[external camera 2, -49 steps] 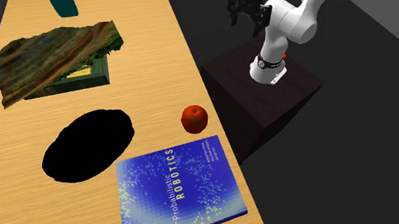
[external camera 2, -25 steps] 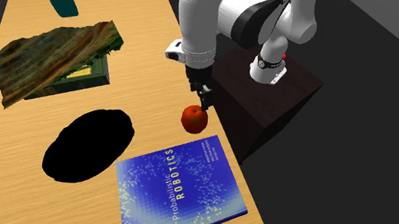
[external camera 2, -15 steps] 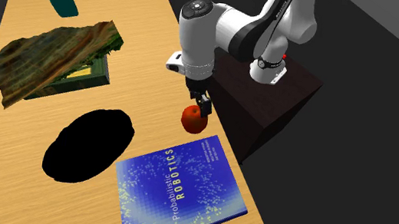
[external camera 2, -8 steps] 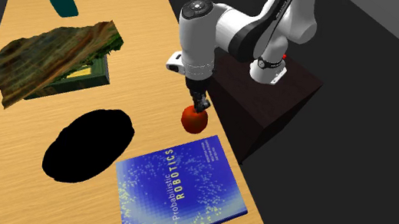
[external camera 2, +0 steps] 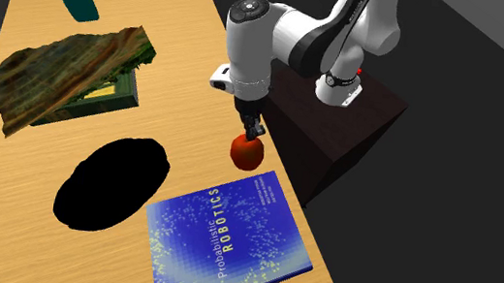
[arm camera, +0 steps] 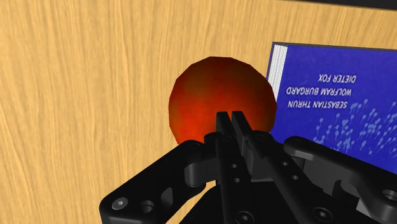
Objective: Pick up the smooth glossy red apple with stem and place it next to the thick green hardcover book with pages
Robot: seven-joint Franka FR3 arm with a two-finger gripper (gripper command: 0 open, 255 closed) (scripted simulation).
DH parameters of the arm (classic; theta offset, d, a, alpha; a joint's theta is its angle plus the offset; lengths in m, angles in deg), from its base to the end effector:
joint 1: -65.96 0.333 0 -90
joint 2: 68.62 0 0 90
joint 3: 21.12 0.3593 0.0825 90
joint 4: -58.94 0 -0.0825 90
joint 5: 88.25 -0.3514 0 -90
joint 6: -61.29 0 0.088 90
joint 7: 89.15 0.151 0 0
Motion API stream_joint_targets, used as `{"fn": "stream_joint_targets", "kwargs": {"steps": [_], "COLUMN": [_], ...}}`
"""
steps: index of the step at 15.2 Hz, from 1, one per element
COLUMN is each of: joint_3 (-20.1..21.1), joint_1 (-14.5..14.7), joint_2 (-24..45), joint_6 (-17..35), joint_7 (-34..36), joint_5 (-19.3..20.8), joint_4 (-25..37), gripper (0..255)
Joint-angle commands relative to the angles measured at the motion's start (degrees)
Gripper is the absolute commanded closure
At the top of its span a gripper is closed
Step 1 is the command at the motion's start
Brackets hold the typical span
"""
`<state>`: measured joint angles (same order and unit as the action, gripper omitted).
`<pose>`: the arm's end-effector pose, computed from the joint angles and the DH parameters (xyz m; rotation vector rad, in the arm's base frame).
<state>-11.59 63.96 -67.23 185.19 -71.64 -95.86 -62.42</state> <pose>0.5169 0.0781 0.4211 -3.0019 0.3731 0.0078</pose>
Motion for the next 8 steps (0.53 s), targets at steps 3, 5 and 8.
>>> {"fn": "stream_joint_targets", "kwargs": {"steps": [3, 5, 8], "joint_3": [-0.05, -0.08, -0.12], "joint_1": [-0.06, -0.09, -0.13], "joint_2": [-1.09, -1.65, -2.40], "joint_6": [-2.61, -4.10, -6.34], "joint_7": [0.20, 0.31, 0.49], "joint_5": [0.00, 0.01, 0.03], "joint_4": [1.53, 2.47, 3.97], "gripper": [255, 255, 255]}}
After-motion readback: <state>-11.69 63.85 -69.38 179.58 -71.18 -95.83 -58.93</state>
